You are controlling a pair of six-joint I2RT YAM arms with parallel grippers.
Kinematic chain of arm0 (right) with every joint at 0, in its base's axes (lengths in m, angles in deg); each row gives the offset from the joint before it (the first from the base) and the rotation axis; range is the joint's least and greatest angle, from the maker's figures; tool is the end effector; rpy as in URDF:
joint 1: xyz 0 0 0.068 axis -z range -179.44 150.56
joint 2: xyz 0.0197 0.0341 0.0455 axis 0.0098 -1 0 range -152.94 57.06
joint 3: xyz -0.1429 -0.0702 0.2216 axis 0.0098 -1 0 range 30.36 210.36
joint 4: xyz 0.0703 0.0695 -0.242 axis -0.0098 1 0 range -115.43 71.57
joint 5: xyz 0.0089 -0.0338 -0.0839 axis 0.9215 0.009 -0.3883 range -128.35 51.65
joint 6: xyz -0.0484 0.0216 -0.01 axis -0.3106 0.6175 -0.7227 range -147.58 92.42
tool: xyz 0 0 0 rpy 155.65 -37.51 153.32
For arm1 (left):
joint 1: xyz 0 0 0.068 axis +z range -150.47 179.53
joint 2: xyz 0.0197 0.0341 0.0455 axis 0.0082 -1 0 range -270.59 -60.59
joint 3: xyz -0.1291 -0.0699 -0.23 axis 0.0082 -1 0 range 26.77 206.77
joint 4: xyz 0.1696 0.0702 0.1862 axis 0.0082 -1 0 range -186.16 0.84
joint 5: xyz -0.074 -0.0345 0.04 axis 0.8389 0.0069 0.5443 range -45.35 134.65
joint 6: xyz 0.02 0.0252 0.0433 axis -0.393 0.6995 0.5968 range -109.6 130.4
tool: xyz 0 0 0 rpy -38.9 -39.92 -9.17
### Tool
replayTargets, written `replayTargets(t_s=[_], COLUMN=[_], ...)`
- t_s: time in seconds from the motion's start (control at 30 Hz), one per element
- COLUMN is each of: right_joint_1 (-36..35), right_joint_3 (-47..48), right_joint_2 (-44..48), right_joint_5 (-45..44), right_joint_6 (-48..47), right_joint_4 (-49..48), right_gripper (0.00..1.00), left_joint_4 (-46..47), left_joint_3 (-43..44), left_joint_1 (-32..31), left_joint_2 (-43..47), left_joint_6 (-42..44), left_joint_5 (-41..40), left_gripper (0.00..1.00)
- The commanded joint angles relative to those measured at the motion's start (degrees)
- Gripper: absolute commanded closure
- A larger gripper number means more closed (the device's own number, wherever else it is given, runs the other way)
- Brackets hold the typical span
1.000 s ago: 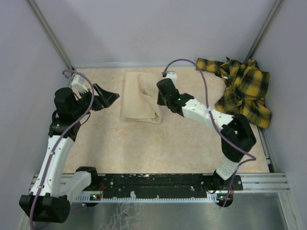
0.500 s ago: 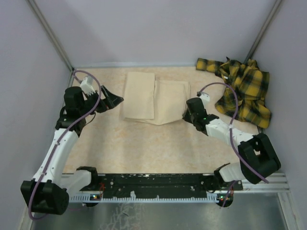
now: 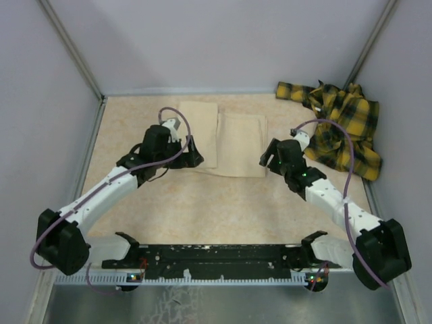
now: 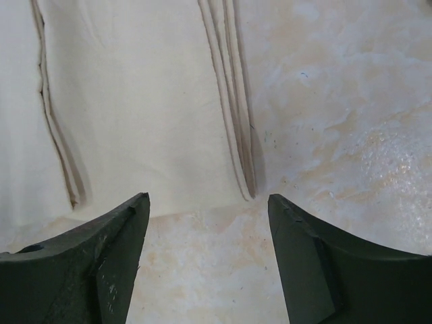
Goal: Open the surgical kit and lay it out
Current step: Open the surgical kit at the center of the board.
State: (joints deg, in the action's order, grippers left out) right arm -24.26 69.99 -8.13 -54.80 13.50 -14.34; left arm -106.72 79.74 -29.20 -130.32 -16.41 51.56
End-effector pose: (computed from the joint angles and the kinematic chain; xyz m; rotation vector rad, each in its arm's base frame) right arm 0.2246 0.0928 0.2371 0.4680 2.1496 0.3335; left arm 0.2354 -0.1339 0.2863 0.1093 2.2444 -0.6726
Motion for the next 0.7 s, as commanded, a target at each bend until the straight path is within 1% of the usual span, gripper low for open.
replayTargets(t_s=[0.0,0.17,0.27,0.37,0.53,0.57,0.67], right_joint_1=[0.7,1.8,2.5,4.1,7.1,7.7,9.3], right_joint_3=[0.1,-2.5,-3.7,-5.2,-7.2,-7.6,-8.8], right_joint_2=[5.3,10.0,11.6,13.6,16.9,17.3,18.4], right_joint_5=[2.0,5.8,6.9,8.7,11.8,12.2,14.1], right_joint_6=[-1.5,-1.1,-1.2,-1.1,-1.3,-1.5,-1.8], right_joint_4=[2.1,2.3,2.7,2.8,3.2,3.3,3.0], right_gripper=[0.29,0.29,0.31,0.34,0.36,0.36,0.37], left_joint_4=[-3.6,-5.8,-8.0,-11.1,-19.3,-20.9,-23.9], left_joint_3=[5.6,11.1,15.9,21.4,32.5,34.2,37.9], left_joint_1=[-6.5,-14.7,-18.8,-22.6,-26.0,-26.2,-26.6], left_joint_2=[-4.9,-14.2,-20.8,-28.2,-40.5,-42.7,-47.3], left_joint_6=[2.4,3.8,4.8,5.7,4.2,3.8,3.3], left_joint_5=[-13.0,-23.8,-30.0,-38.2,-49.2,-51.1,-55.1], left_gripper=[0.01,0.01,0.01,0.02,0.03,0.05,0.12])
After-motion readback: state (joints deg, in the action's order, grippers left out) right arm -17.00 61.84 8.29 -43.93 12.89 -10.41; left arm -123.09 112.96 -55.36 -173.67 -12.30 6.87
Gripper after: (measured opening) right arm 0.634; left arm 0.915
